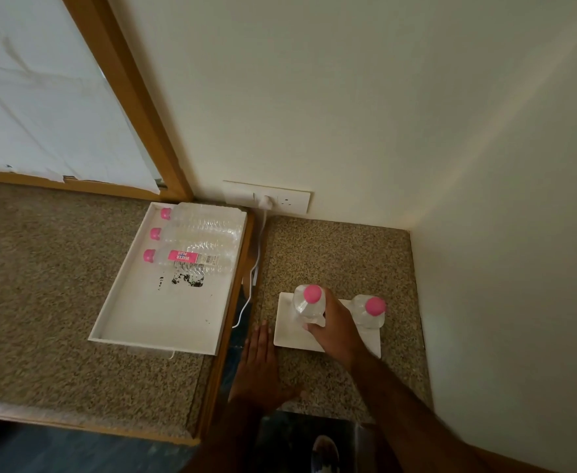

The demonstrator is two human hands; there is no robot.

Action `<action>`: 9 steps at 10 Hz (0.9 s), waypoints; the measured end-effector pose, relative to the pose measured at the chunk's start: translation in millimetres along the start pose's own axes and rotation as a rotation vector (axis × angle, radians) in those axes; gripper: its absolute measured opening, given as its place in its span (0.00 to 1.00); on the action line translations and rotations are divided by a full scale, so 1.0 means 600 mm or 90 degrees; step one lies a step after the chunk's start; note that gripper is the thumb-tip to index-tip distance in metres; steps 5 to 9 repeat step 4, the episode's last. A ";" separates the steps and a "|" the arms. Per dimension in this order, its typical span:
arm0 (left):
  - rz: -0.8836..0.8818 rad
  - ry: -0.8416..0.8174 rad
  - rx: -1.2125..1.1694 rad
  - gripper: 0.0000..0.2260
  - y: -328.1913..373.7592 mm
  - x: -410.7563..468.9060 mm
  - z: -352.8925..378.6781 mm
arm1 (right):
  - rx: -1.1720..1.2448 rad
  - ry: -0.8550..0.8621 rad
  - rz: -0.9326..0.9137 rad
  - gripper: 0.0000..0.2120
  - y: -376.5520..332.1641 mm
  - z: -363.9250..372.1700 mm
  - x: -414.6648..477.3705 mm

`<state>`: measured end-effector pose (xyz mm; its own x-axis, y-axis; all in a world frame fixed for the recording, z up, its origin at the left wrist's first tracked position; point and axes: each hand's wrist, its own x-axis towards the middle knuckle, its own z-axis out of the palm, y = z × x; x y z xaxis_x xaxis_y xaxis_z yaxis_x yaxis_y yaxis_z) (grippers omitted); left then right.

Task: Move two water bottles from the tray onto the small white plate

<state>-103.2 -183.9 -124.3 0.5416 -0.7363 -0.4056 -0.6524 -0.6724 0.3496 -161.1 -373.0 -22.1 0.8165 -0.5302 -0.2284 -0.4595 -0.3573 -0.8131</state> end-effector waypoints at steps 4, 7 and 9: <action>0.030 0.098 -0.004 0.63 0.015 -0.014 -0.142 | -0.249 0.055 -0.198 0.51 -0.119 -0.057 -0.025; 0.030 0.098 -0.004 0.63 0.015 -0.014 -0.142 | -0.249 0.055 -0.198 0.51 -0.119 -0.057 -0.025; 0.030 0.098 -0.004 0.63 0.015 -0.014 -0.142 | -0.249 0.055 -0.198 0.51 -0.119 -0.057 -0.025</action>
